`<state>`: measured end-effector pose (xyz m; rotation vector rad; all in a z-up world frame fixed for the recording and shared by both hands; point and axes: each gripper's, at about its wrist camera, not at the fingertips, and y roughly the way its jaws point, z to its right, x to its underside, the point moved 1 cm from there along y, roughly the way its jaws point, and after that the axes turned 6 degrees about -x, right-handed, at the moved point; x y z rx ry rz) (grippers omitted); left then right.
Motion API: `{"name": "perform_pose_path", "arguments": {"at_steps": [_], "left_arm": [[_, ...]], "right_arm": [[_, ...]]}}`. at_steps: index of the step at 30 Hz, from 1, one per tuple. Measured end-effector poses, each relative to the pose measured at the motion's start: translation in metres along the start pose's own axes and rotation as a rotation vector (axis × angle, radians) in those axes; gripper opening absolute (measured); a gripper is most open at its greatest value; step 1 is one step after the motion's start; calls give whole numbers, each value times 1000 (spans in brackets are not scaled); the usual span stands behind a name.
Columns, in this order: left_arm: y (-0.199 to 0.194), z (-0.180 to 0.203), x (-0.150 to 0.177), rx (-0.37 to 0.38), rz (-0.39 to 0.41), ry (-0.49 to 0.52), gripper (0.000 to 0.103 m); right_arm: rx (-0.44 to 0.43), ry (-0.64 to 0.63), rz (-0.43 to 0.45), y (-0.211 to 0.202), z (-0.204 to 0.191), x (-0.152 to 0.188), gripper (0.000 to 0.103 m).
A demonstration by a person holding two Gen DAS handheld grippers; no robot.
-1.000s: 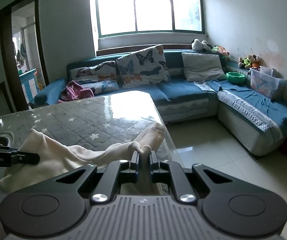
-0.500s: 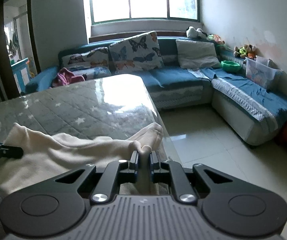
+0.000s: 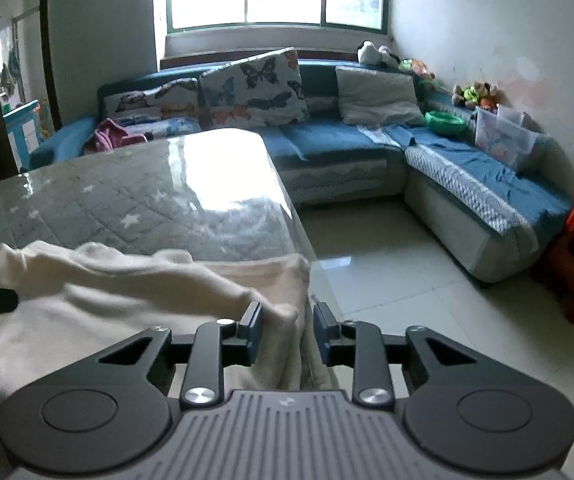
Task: Fold clothes
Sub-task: 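Lay the held edge over the garment and open the left gripper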
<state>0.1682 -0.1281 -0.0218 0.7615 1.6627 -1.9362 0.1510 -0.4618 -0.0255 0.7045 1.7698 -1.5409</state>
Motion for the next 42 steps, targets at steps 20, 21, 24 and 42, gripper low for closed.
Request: {"name": "perform_pose_path", "arguments": {"at_steps": [20, 21, 24, 42], "left_arm": [[0, -10, -12, -69, 4, -24, 39], [-1, -10, -12, -72, 7, -23, 39], [-2, -10, -12, -77, 14, -23, 44], [7, 11, -31, -33, 73, 80, 43]], "right_arm": [[-91, -49, -53, 41, -29, -7, 55], [-88, -50, -54, 42, -29, -7, 56], [-83, -45, -57, 46, -27, -8, 60], [-116, -96, -51, 47, -56, -20, 85]]}}
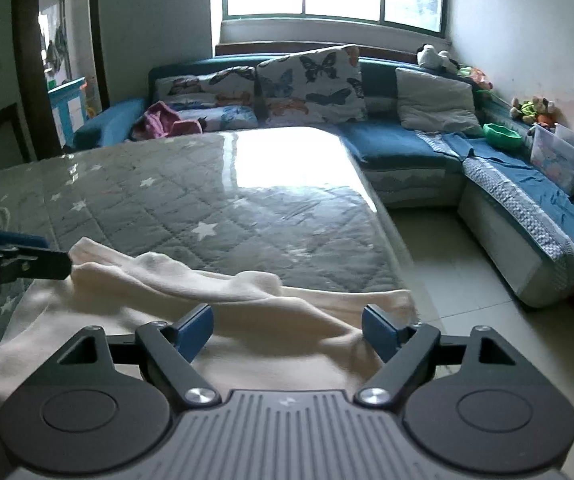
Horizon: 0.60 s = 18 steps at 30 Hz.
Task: Fold clothes
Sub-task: 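Lay the held edge over the garment and open the left gripper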
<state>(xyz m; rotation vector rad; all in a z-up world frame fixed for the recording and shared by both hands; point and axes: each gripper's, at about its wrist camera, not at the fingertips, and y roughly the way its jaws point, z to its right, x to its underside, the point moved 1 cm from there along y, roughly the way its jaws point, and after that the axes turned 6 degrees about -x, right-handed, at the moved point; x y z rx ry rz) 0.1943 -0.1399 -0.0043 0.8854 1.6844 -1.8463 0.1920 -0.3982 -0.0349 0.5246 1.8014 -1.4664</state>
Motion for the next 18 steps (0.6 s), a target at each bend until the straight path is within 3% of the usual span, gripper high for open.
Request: {"name": "perform_pose_path", "arguments": {"at_steps": [4, 10, 18], "left_arm": [[15, 2, -1, -13, -13, 29, 42], [37, -2, 3, -32, -55, 36, 43], [13, -3, 3, 7, -11, 25, 43]], "right_arm": [[13, 9, -20, 12, -2, -2, 89], [35, 20, -50, 23, -2, -3, 103], [59, 18, -66, 20, -4, -4, 103]]}}
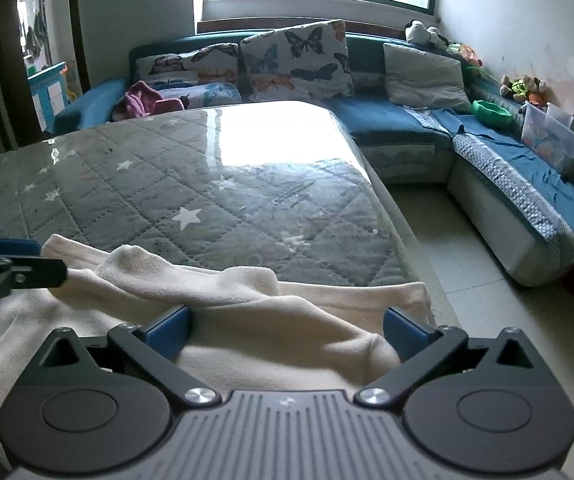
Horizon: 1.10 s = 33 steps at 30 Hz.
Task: Fold clothes
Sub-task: 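Lay the held edge over the garment and open the left gripper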
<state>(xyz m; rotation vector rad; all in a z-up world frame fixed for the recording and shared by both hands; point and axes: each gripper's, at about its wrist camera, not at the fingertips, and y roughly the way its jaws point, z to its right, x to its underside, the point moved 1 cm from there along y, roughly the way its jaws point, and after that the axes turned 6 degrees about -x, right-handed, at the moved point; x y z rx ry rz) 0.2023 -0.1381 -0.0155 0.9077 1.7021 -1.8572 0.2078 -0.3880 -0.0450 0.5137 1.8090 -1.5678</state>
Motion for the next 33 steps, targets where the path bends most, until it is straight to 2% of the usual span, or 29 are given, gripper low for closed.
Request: {"name": "perform_pose_path", "arguments": {"at_steps": [3, 8, 13, 19, 25, 30, 33], "left_arm": [[-7, 5, 3, 20, 12, 31, 43], [8, 12, 7, 9, -15, 54, 42], [16, 8, 8, -21, -19, 38, 43], [-10, 4, 14, 18, 6, 32, 42], [-40, 9, 32, 69, 17, 29, 39], [-47, 12, 52, 54, -9, 17, 38], [-47, 10, 57, 33, -15, -4, 38]], "right_arm": [[8, -2, -4, -2, -1, 0, 103], [10, -17, 16, -19, -4, 4, 103], [-61, -15, 51, -49, -4, 22, 103], [-178, -21, 85, -84, -8, 53, 103], [-209, -32, 98, -99, -15, 74, 103], [-206, -16, 64, -96, -15, 86, 103], [-190, -5, 74, -94, -16, 85, 103]]}}
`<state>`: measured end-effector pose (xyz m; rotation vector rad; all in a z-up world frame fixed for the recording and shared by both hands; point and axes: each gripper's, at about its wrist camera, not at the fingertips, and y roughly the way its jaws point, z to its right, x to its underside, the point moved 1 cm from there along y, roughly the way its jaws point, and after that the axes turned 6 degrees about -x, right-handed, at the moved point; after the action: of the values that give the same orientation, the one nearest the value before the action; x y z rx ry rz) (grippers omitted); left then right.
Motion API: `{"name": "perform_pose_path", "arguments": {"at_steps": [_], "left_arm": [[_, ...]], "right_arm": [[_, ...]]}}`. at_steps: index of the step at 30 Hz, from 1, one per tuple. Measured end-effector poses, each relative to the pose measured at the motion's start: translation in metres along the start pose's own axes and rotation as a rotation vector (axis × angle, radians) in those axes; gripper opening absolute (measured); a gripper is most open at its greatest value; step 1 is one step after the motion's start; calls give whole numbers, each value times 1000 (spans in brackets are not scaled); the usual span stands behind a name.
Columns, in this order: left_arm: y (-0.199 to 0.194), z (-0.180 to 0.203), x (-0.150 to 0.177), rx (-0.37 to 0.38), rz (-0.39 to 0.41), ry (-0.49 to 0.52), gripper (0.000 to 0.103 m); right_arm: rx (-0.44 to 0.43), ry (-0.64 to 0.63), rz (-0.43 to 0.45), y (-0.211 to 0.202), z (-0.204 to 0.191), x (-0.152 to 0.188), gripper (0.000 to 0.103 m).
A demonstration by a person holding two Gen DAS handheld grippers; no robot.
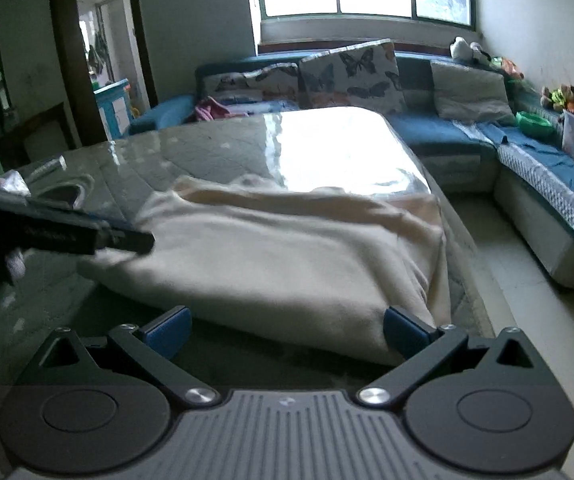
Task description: Fold clothes
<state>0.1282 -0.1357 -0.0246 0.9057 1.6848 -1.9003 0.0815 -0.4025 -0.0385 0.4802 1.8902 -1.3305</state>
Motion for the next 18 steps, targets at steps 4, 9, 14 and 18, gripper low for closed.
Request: {"name": "perform_pose_path", "arguments": {"at_steps": [4, 9, 14, 18], "left_arm": [[0, -2, 4, -20, -6, -18, 39], [-2, -1, 8, -35, -6, -20, 40], [-5, -2, 10, -39, -2, -34, 40], [-4, -3, 12, -41, 1, -43, 40]], "right_arm": [[26, 12, 22, 3, -1, -4, 103], [60, -2, 21, 9, -6, -4, 103], [94, -25, 61, 4, -14, -7, 103], [109, 1, 65, 10, -13, -12, 103]]}}
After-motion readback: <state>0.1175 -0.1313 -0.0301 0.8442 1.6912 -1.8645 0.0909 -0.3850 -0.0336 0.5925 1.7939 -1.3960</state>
